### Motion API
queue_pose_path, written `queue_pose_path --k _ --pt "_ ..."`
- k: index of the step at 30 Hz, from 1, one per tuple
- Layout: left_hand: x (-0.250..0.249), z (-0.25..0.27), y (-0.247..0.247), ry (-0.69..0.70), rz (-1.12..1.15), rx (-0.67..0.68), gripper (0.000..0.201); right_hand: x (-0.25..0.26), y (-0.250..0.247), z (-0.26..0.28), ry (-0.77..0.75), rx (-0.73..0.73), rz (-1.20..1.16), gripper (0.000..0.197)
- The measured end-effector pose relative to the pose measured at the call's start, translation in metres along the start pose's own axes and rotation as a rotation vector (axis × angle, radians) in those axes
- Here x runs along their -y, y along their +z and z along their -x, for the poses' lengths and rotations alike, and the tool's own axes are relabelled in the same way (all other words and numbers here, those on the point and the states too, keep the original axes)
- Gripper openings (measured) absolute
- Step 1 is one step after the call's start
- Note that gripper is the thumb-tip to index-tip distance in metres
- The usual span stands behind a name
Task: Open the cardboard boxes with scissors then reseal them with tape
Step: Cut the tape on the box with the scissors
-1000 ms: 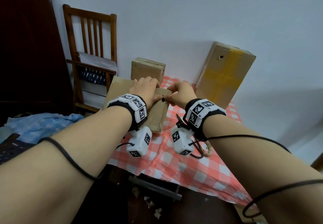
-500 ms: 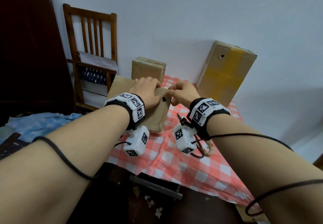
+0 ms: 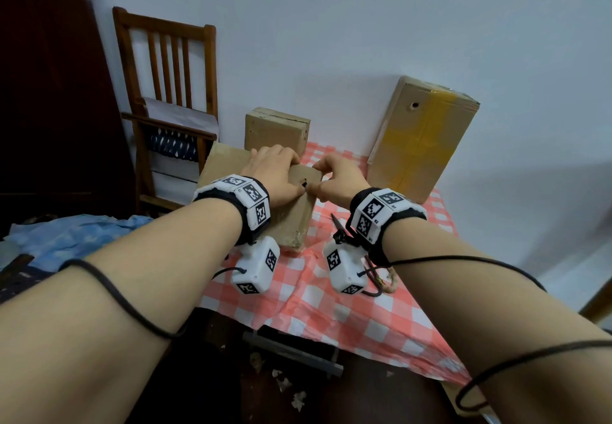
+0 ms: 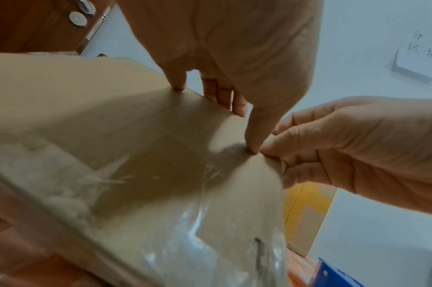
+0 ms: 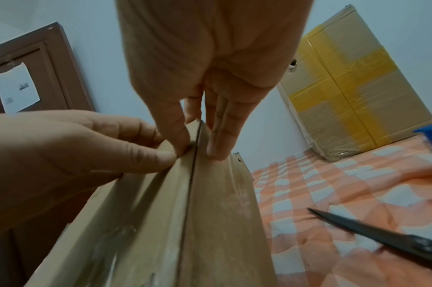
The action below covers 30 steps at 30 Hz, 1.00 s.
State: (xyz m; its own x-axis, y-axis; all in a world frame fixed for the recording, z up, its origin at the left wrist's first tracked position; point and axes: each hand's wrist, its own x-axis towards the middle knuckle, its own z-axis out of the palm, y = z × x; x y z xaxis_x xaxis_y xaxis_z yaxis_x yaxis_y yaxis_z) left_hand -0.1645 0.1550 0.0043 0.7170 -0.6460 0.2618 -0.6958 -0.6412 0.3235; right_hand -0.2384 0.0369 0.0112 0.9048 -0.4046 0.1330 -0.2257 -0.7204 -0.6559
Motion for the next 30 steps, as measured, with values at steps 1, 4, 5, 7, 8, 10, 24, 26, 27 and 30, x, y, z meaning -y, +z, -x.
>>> queue_pose_path --k 1,4,5,7,8,10,24,26,27,30 --pt "0.000 0.000 0.000 -0.003 0.000 0.001 0.049 0.000 0.001 -0.001 -0.004 -0.013 0.001 0.024" --pt "-0.001 0.001 0.000 -0.006 -0.006 -0.010 0.049 0.001 -0.003 0.000 0.044 0.002 -0.068 0.021" --pt "-0.001 0.001 0.000 -0.006 -0.009 -0.014 0.049 0.000 -0.004 0.000 0.060 0.013 -0.090 0.022" --pt "-0.001 0.001 0.001 -0.014 -0.012 -0.012 0.049 0.000 -0.004 0.002 0.049 0.025 -0.062 0.026" --pt "-0.002 0.001 0.001 -0.021 -0.013 -0.011 0.049 0.001 -0.004 0.003 0.038 0.026 -0.044 0.028" --pt "-0.003 0.000 0.001 -0.021 -0.005 -0.024 0.044 0.000 -0.003 0.003 0.028 0.016 -0.053 0.027" --pt "0.008 0.021 0.016 0.126 -0.497 0.258 0.158 -0.007 -0.010 0.031 0.062 0.062 -0.086 0.061" --pt "0.005 0.024 0.012 0.139 -0.526 0.254 0.153 -0.014 -0.009 0.034 0.093 0.088 -0.061 0.066" --pt "0.004 0.025 0.010 0.142 -0.540 0.241 0.152 -0.019 -0.009 0.035 0.106 0.112 -0.044 0.065" --pt "-0.001 0.024 -0.001 0.132 -0.546 0.193 0.149 -0.026 -0.010 0.044 0.142 0.231 0.032 0.059"
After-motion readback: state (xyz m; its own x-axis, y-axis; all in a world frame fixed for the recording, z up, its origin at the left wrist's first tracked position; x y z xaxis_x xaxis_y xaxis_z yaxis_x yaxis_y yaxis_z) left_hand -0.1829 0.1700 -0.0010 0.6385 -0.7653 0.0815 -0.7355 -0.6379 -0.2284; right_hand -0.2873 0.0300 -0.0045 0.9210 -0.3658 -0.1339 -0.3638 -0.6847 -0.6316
